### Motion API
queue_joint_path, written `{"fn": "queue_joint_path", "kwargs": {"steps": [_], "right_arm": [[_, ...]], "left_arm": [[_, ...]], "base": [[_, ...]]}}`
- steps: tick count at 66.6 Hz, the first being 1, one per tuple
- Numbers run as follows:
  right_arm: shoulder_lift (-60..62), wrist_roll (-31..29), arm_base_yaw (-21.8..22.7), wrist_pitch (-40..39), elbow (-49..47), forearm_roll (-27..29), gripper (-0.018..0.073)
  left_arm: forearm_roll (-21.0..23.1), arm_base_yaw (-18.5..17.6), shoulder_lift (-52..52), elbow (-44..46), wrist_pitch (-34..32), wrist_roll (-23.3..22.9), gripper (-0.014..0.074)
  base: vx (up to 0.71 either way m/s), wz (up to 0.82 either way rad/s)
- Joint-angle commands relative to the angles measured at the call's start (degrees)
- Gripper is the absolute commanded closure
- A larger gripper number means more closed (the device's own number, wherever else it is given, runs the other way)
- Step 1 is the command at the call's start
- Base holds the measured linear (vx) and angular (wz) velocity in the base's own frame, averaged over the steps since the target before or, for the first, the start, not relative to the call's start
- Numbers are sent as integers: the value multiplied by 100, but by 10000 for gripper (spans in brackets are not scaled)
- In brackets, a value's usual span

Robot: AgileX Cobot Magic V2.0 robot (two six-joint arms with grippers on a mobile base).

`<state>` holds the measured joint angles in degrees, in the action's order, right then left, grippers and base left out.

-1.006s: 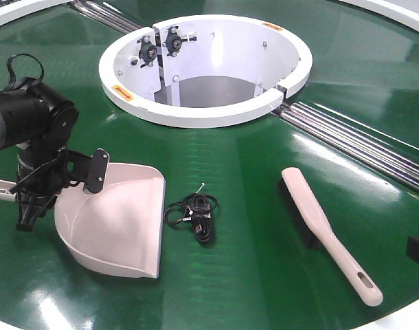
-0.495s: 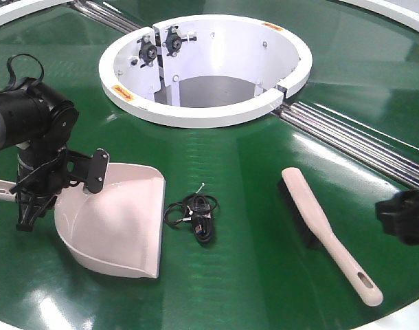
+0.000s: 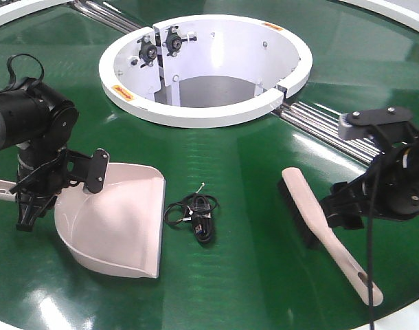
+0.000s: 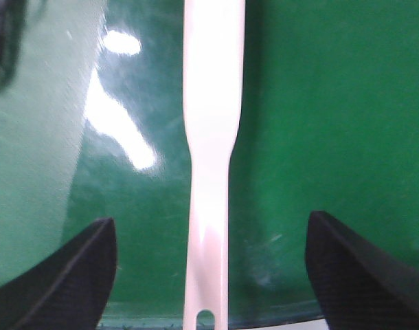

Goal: Clean and inspect green conveyor with broom and dustpan
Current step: 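Reach the right gripper to the pink brush handle and grasp it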

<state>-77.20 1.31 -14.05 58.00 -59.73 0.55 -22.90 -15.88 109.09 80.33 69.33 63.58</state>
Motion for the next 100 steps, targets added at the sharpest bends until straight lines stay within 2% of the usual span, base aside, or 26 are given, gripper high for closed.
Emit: {"fn": "queue_joint_path", "kwargs": {"steps": [1, 39, 55, 70, 88, 100], "right_arm": [[-157, -91, -6, -65, -226, -12, 16], [-1721, -131, -6, -198, -249, 7, 16], [-2090, -131, -6, -243, -249, 7, 65], [-2226, -131, -6, -360, -249, 14, 206], [-2163, -131, -21, -328, -587, 67, 567], [-1994, 135, -280, -91, -995, -22, 568]], "left_arm": [[-124, -23, -338, 145, 128, -75, 603], [-124, -23, -338, 145, 128, -75, 603], [-124, -23, -338, 145, 128, -75, 603], [-124, -23, -338, 145, 128, -75, 603], [-124, -23, -338, 145, 128, -75, 603], [-124, -23, -338, 145, 128, -75, 603]], "base": [[0, 0], [0, 0], [0, 0], [0, 0], [0, 0], [0, 0]]}}
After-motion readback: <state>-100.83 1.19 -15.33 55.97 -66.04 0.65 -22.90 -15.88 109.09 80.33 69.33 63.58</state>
